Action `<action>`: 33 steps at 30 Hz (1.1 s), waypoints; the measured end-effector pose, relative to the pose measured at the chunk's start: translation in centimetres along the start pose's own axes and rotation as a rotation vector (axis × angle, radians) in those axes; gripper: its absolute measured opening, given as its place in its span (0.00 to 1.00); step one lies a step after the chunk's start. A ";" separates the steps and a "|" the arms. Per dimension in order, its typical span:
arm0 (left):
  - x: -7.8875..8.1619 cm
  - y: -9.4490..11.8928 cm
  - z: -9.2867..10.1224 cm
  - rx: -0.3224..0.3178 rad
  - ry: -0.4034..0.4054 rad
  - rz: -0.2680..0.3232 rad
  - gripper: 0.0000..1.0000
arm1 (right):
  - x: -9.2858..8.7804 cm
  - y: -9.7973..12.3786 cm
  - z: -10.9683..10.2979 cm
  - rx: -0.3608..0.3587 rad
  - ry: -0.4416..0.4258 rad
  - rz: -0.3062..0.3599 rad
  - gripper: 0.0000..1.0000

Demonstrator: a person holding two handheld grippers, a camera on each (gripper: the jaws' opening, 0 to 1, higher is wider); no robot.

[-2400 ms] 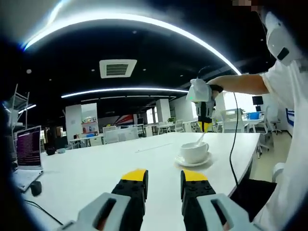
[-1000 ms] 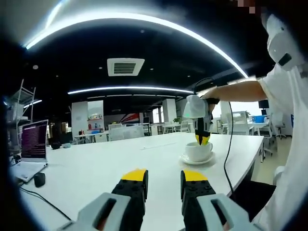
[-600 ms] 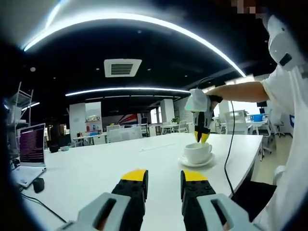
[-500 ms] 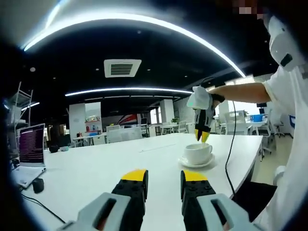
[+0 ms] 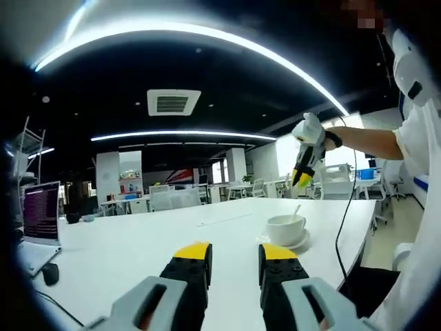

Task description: Tidy tabletop coffee trays, cups and spoons，present forward

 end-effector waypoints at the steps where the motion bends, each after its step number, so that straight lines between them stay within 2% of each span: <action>1: 0.1 -0.1 0.0 -0.002 -0.003 0.002 0.29 | -0.2 0.6 0.1 -0.015 -0.002 0.017 0.16; 4: 0.3 -0.4 0.0 0.010 -0.032 0.005 0.28 | -0.7 2.8 0.6 -0.073 -0.061 0.103 0.16; 13: 1.0 -1.2 0.1 0.007 0.004 0.028 0.28 | -3.5 8.2 1.3 -0.242 -0.207 0.296 0.18; 16: 1.4 -1.3 -0.1 0.021 0.004 0.044 0.28 | -4.8 10.3 1.5 -0.324 -0.236 0.366 0.19; 19: 1.6 -1.4 -0.2 0.044 -0.022 0.047 0.27 | -6.7 12.3 1.3 -0.380 -0.272 0.395 0.19; 22: 1.8 -1.5 -0.4 0.052 0.001 0.062 0.27 | -8.1 13.9 1.5 -0.451 -0.318 0.445 0.19; 28: 2.0 -1.7 -0.9 0.080 0.042 0.082 0.27 | -11.2 15.4 0.7 -0.542 -0.454 0.547 0.20; 33: 1.9 -2.0 -0.8 0.083 0.050 0.084 0.27 | -14.0 14.3 -1.4 -0.548 -0.556 0.595 0.26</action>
Point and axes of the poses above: the point that each gripper's makers call its tool centre point, and the gripper's own axes: y roughly backward along the fingers, z roughly to its right, x roughly out of its top, the point moved 5 cm from there along y, roughly backward along the fingers, and after that the axes turned 3 degrees about -z, right-handed, at the moved point
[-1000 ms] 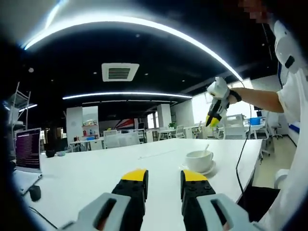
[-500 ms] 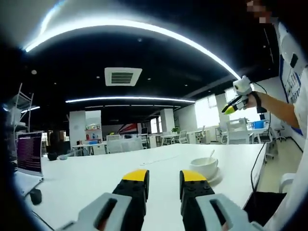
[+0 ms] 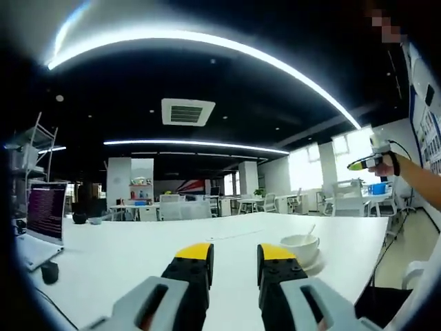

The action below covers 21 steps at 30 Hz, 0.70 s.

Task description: Tidy tabletop coffee trays, cups and spoons，present forward

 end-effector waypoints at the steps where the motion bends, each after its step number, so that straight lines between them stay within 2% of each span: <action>1: 0.0 0.0 0.1 -0.002 0.004 0.001 0.27 | -0.8 0.4 0.0 -0.024 -0.038 0.025 0.27; 5: -0.2 -0.4 0.4 -0.011 0.012 -0.001 0.27 | -3.7 0.9 -0.1 -0.067 -0.127 0.060 0.28; 9: -0.6 -0.6 0.7 -0.010 0.019 -0.006 0.27 | -6.7 0.5 -0.2 -0.097 -0.135 0.046 0.29; 11: -0.7 -0.6 0.7 -0.007 0.024 -0.008 0.27 | -8.2 0.3 -0.3 -0.100 -0.191 0.041 0.31; 15: -1.0 -0.5 0.7 0.005 0.032 -0.008 0.27 | -10.4 -0.2 -0.2 -0.125 -0.192 0.025 0.32; 17: -1.1 -0.5 0.8 0.014 0.042 -0.012 0.27 | -11.7 -0.3 -0.2 -0.129 -0.239 0.035 0.32; 21: -1.1 -0.4 0.9 0.034 0.043 -0.023 0.27 | -13.3 -0.3 -0.3 -0.137 -0.251 0.036 0.32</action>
Point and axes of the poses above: the point that each gripper's makers call its tool centre point, and the gripper's own axes: y roughly backward along the fingers, z roughly to its right, x roughly out of its top, the point moved 5 cm from there along y, roughly backward along the fingers, and after that the axes turned 3 degrees about -z, right-handed, at the moved point
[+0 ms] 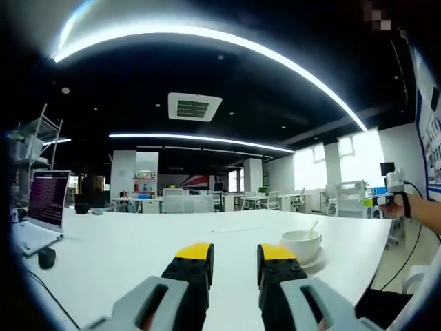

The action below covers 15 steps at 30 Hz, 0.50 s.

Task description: Tidy tabletop coffee trays, cups and spoons，present forward

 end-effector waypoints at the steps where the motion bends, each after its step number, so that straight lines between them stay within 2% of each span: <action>1: 0.0 0.0 0.0 0.003 0.007 -0.003 0.27 | -0.3 0.0 0.1 -0.002 -0.009 0.002 0.32; 9: 0.1 0.1 0.2 0.011 0.013 -0.025 0.27 | -0.6 -0.4 0.9 -0.015 -0.037 0.006 0.32; 15: 0.1 -0.1 -0.1 0.001 0.064 -0.030 0.28 | -0.2 -0.5 0.9 -0.017 -0.046 0.020 0.32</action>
Point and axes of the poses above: the point that each gripper's makers call its tool centre point, and the gripper's own axes: y roughly backward along the fingers, z roughly to its right, x roughly out of its top, the point moved 5 cm from there along y, roughly backward along the fingers, and after that the axes turned 3 degrees about -z, right-handed, at the moved point
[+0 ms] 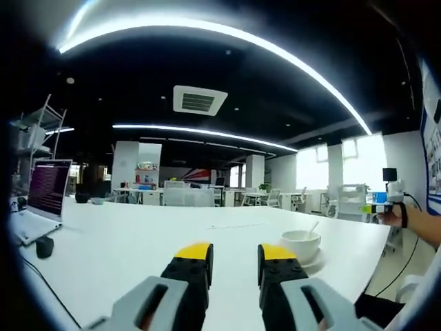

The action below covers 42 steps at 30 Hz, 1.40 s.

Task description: Tidy tabletop coffee trays, cups and spoons，present forward

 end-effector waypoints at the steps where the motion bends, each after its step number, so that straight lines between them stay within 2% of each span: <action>1: 0.1 0.0 -0.1 0.001 0.011 0.001 0.28 | 0.1 0.0 0.0 -0.002 0.000 0.003 0.32; 5: 0.4 -0.3 -0.2 0.011 0.012 0.000 0.28 | 0.1 0.0 0.2 -0.006 -0.001 -0.004 0.32; 7: 0.4 -0.4 -0.4 0.031 -0.049 -0.020 0.28 | 0.0 -0.1 0.2 -0.008 0.006 -0.029 0.32; 9: 0.4 -0.7 -0.5 0.025 -0.040 -0.023 0.27 | 0.1 -0.3 -0.2 0.004 0.005 -0.051 0.32; 11: 0.4 -1.0 -0.8 0.024 -0.018 -0.034 0.27 | 0.2 -0.7 -0.7 0.020 0.000 -0.066 0.32; 15: 0.4 -2.2 -1.2 0.018 0.108 -0.051 0.27 | 0.3 -1.9 -2.0 0.068 -0.029 -0.096 0.33; 20: 1.0 -3.5 -1.2 -0.005 0.137 -0.034 0.28 | 1.3 -2.9 -3.6 0.108 -0.046 -0.106 0.33; 22: 0.8 -4.0 -1.3 -0.007 0.157 -0.055 0.28 | 1.7 -3.3 -4.2 0.128 -0.067 -0.107 0.33; 26: -0.3 -5.1 -1.1 -0.016 0.270 -0.134 0.29 | 1.9 -4.5 -5.4 0.175 -0.115 -0.135 0.33; 29: -1.3 -5.8 -0.9 -0.002 0.359 -0.189 0.28 | 1.9 -5.3 -6.5 0.209 -0.197 -0.164 0.32; 32: -2.2 -6.7 -0.2 -0.023 0.492 -0.229 0.28 | 1.1 -6.1 -8.0 0.262 -0.296 -0.225 0.31; 33: -2.5 -7.0 0.1 -0.037 0.520 -0.247 0.28 | 1.0 -6.4 -8.4 0.282 -0.305 -0.231 0.31; 37: -3.7 -8.1 1.7 -0.066 0.604 -0.319 0.28 | -0.2 -7.1 -9.8 0.328 -0.377 -0.288 0.31; 38: -3.9 -8.3 2.0 -0.073 0.621 -0.332 0.28 | -0.6 -7.0 -10.4 0.345 -0.401 -0.323 0.31; 42: -4.7 -9.3 3.6 -0.084 0.679 -0.362 0.27 | -2.0 -7.6 -12.6 0.403 -0.462 -0.411 0.29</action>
Point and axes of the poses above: the point that each gripper's makers call its tool centre point, and the gripper's own axes: y roughly backward along the fingers, z roughly to its right, x roughly out of its top, the point moved 5 cm from there along y, roughly backward along the fingers, and after that the axes turned 3 degrees about -z, right-handed, at the moved point
